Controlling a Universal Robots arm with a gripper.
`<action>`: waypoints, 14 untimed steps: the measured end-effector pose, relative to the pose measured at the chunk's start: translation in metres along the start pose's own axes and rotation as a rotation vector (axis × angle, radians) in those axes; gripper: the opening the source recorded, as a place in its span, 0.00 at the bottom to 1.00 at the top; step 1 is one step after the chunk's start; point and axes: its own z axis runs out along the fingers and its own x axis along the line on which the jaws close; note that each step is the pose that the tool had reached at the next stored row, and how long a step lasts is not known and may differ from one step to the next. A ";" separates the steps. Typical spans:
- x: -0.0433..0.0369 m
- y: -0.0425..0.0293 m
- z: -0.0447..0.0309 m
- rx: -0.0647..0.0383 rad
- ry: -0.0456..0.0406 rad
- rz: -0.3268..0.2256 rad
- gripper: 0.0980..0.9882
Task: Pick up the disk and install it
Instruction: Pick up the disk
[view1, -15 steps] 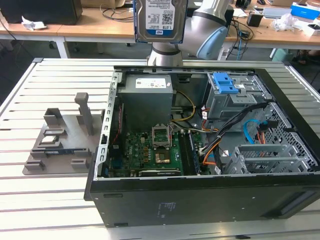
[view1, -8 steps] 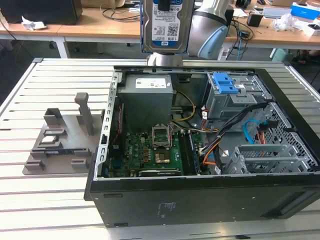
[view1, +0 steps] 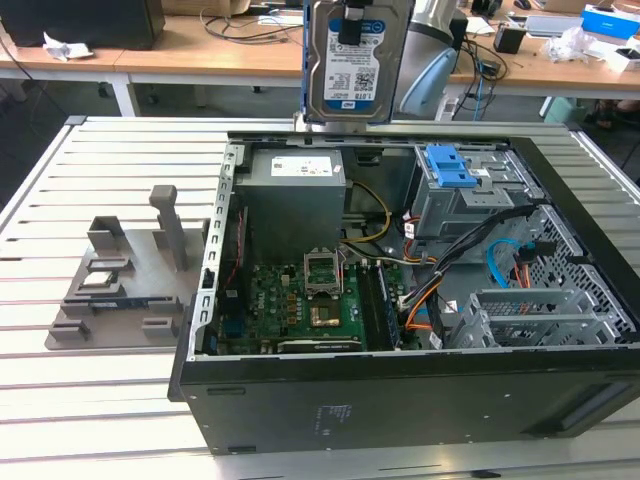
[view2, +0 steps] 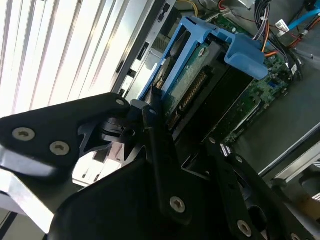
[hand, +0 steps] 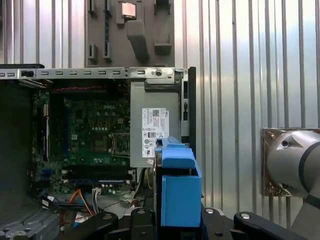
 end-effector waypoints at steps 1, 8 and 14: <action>-0.0002 -0.0048 0.0039 0.000 0.0001 0.000 0.29; 0.0001 -0.0237 0.0179 0.000 0.0000 0.000 0.29; 0.0133 -0.0239 0.0183 0.000 0.0000 0.000 0.29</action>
